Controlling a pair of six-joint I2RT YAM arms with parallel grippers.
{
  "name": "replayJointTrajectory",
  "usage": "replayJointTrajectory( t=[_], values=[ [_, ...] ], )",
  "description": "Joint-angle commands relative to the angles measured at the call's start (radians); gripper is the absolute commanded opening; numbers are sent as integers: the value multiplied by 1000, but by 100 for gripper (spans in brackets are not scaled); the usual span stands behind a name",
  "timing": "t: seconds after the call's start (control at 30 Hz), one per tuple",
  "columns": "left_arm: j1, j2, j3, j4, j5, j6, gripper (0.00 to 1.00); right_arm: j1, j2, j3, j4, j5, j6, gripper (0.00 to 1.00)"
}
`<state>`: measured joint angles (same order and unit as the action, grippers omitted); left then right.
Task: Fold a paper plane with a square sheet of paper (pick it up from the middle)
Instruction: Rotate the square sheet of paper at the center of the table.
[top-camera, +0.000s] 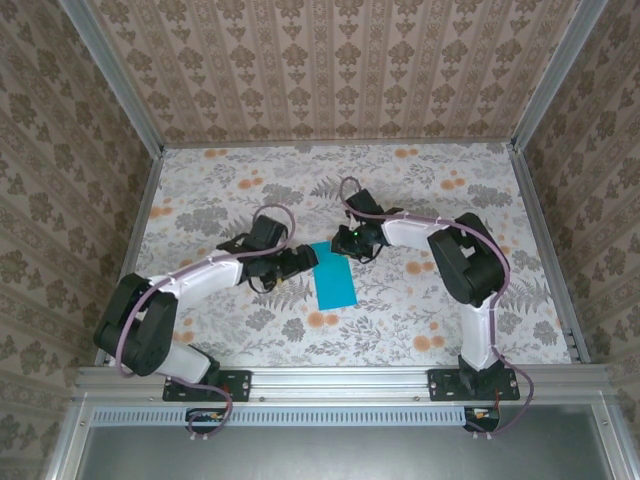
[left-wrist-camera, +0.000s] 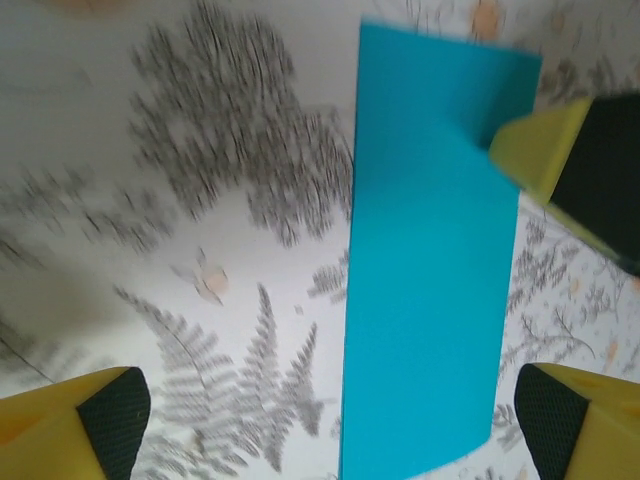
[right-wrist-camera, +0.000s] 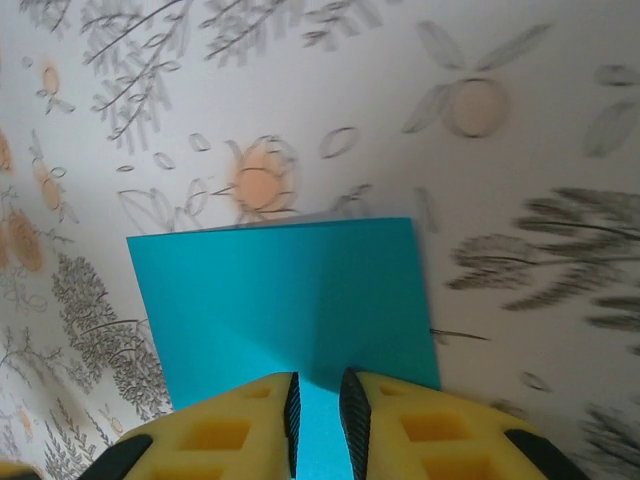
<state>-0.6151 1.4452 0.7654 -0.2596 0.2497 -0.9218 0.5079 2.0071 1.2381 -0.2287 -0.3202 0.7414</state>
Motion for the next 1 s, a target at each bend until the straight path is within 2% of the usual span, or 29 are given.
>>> replayJointTrajectory(
  t=[0.0,0.2,0.33,0.67,0.97],
  values=[
    [-67,-49,-32,36,-36,-135,94,-29,22,-91,-48,106,65,25],
    [-171,-68,-67,80,-41,-234,83,-38,28,-135,-7,107,104,25],
    [-200,-60,-104,131,-38,-283,77,-40,28,-157,7,103,125,26],
    [-206,33,-127,259,2,-313,68,-65,21,-186,29,59,118,26],
    [-207,66,-147,352,26,-334,64,-68,15,-190,41,37,109,26]
  ],
)
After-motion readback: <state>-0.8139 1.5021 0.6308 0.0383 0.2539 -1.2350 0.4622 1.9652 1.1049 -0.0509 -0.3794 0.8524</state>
